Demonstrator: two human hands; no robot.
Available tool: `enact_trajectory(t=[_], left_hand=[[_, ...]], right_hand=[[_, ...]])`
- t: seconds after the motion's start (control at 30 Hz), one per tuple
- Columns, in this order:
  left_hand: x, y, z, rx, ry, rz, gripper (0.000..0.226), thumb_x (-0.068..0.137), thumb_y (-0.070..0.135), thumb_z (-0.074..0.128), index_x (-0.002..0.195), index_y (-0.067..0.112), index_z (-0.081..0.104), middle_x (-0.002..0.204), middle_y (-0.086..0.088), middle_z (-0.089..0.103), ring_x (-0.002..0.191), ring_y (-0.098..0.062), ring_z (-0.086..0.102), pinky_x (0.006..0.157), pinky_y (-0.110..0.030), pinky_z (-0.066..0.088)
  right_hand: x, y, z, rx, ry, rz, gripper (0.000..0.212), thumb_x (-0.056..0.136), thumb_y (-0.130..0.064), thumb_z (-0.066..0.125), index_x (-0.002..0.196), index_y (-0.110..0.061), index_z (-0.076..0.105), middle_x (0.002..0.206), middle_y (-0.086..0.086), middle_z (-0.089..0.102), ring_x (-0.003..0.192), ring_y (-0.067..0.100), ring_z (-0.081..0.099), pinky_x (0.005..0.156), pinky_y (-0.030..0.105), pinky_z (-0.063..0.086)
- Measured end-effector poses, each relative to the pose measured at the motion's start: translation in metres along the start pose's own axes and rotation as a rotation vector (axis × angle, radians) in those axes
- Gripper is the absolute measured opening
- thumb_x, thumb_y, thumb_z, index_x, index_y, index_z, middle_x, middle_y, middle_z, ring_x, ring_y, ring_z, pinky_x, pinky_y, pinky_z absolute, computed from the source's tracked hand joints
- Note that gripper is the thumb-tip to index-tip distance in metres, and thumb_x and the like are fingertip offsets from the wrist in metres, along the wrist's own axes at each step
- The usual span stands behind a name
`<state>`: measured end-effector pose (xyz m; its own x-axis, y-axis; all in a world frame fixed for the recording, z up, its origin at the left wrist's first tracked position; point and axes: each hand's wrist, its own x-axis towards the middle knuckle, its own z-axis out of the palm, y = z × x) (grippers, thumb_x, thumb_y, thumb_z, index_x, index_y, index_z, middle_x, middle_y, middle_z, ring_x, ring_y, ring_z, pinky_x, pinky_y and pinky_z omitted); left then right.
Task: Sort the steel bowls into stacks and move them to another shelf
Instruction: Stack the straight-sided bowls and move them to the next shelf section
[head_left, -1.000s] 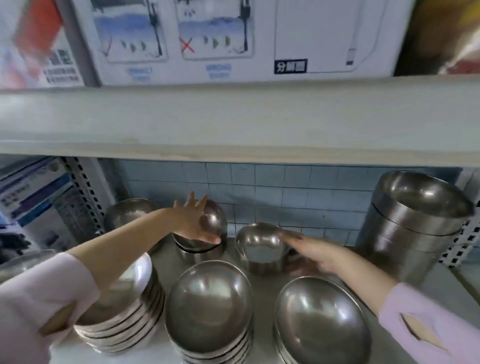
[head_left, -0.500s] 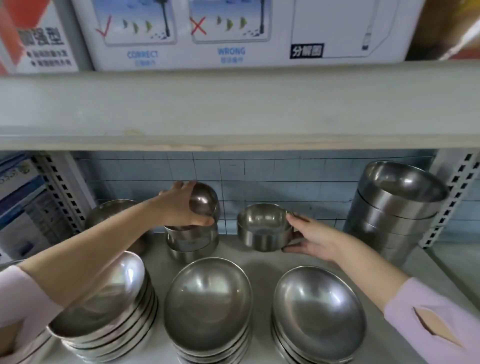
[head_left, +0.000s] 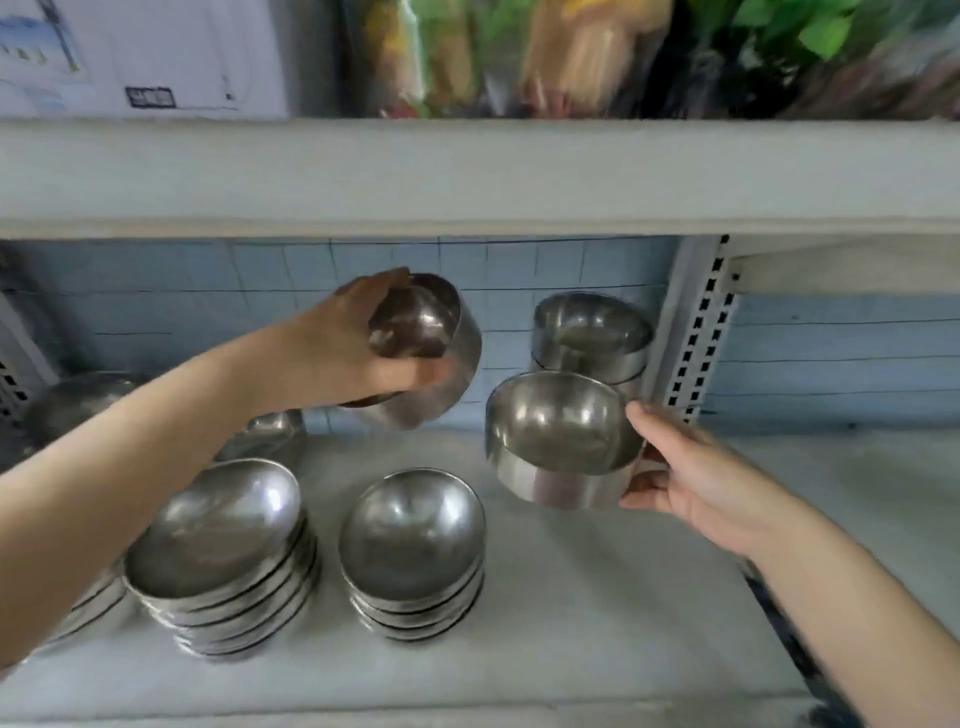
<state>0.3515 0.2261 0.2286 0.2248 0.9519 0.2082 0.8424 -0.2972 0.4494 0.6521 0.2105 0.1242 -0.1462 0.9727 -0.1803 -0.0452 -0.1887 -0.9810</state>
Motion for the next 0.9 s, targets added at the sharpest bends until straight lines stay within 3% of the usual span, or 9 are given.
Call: enact_trajectory(t=[0.17, 0.33, 0.43, 0.5, 0.57, 0.6, 0.77, 0.83, 0.9], left_hand=[[-0.015, 0.056, 0.039, 0.032, -0.079, -0.011, 0.114, 0.049, 0.078, 0.066, 0.148, 0.043, 0.02, 0.145, 0.014, 0.04, 0.11, -0.006, 0.04, 0.092, -0.027, 0.032], [-0.022, 0.093, 0.075, 0.026, -0.122, -0.002, 0.107, 0.054, 0.069, 0.068, 0.148, 0.041, 0.024, 0.124, 0.021, 0.037, 0.108, -0.004, 0.04, 0.093, -0.024, 0.029], [-0.022, 0.103, 0.091, 0.027, -0.152, -0.007, 0.11, 0.047, 0.075, 0.063, 0.146, 0.043, 0.025, 0.124, 0.021, 0.039, 0.108, -0.005, 0.042, 0.093, -0.024, 0.03], [-0.02, 0.104, 0.1, 0.014, -0.175, -0.029, 0.106, 0.055, 0.068, 0.071, 0.146, 0.043, 0.024, 0.128, 0.019, 0.041, 0.111, -0.008, 0.044, 0.096, -0.026, 0.033], [-0.017, 0.104, 0.108, 0.016, -0.189, -0.037, 0.104, 0.061, 0.063, 0.074, 0.148, 0.042, 0.022, 0.131, 0.019, 0.041, 0.113, -0.008, 0.043, 0.099, -0.027, 0.033], [-0.015, 0.105, 0.112, 0.022, -0.201, -0.043, 0.104, 0.061, 0.063, 0.074, 0.148, 0.042, 0.021, 0.13, 0.019, 0.039, 0.114, -0.008, 0.043, 0.1, -0.027, 0.033], [-0.004, 0.118, 0.146, -0.021, -0.318, -0.007, 0.098, 0.066, 0.063, 0.074, 0.147, 0.042, 0.023, 0.134, 0.018, 0.042, 0.12, -0.008, 0.046, 0.1, -0.026, 0.035], [-0.001, 0.126, 0.169, 0.067, -0.367, 0.046, 0.109, 0.062, 0.071, 0.071, 0.15, 0.037, 0.017, 0.142, 0.017, 0.035, 0.129, -0.01, 0.041, 0.107, -0.03, 0.035], [0.001, 0.132, 0.191, 0.214, -0.388, 0.099, 0.12, 0.054, 0.082, 0.061, 0.152, 0.035, 0.01, 0.153, 0.01, 0.027, 0.138, -0.022, 0.034, 0.112, -0.04, 0.033]], right_hand=[[-0.037, 0.05, -0.06, -0.064, 0.117, 0.072, 0.019, 0.1, -0.03, 0.05, 0.114, -0.026, 0.064, 0.1, 0.021, 0.062, 0.08, 0.031, 0.061, 0.06, 0.031, 0.06], [-0.045, 0.082, -0.094, -0.169, 0.176, 0.087, 0.017, 0.099, -0.037, 0.052, 0.113, -0.045, 0.057, 0.1, -0.001, 0.067, 0.092, 0.025, 0.069, 0.077, 0.041, 0.062], [-0.047, 0.093, -0.104, -0.289, 0.089, 0.041, 0.034, 0.096, -0.05, 0.048, 0.13, -0.048, 0.047, 0.112, -0.011, 0.064, 0.094, 0.008, 0.064, 0.074, 0.026, 0.06], [-0.051, 0.1, -0.106, -0.376, 0.014, -0.078, 0.055, 0.084, -0.055, 0.066, 0.131, -0.055, 0.038, 0.129, -0.019, 0.054, 0.114, 0.003, 0.056, 0.089, 0.024, 0.054], [-0.052, 0.108, -0.107, -0.393, -0.011, -0.205, 0.086, 0.065, -0.035, 0.09, 0.122, -0.068, 0.034, 0.131, -0.021, 0.051, 0.123, 0.006, 0.053, 0.098, 0.029, 0.049], [-0.051, 0.113, -0.107, -0.392, -0.016, -0.23, 0.096, 0.061, -0.025, 0.092, 0.119, -0.072, 0.032, 0.128, -0.026, 0.051, 0.122, 0.004, 0.054, 0.099, 0.028, 0.047], [-0.049, 0.133, -0.098, -0.42, 0.05, -0.202, 0.092, 0.064, -0.031, 0.091, 0.128, -0.058, 0.031, 0.117, -0.041, 0.049, 0.111, -0.017, 0.048, 0.086, 0.003, 0.042], [-0.046, 0.14, -0.098, -0.405, 0.04, -0.234, 0.093, 0.065, -0.031, 0.09, 0.131, -0.058, 0.03, 0.122, -0.042, 0.048, 0.114, -0.018, 0.047, 0.09, 0.002, 0.041], [-0.044, 0.142, -0.097, -0.407, 0.037, -0.253, 0.093, 0.066, -0.032, 0.089, 0.132, -0.06, 0.029, 0.128, -0.038, 0.048, 0.119, -0.017, 0.045, 0.092, 0.001, 0.039]])
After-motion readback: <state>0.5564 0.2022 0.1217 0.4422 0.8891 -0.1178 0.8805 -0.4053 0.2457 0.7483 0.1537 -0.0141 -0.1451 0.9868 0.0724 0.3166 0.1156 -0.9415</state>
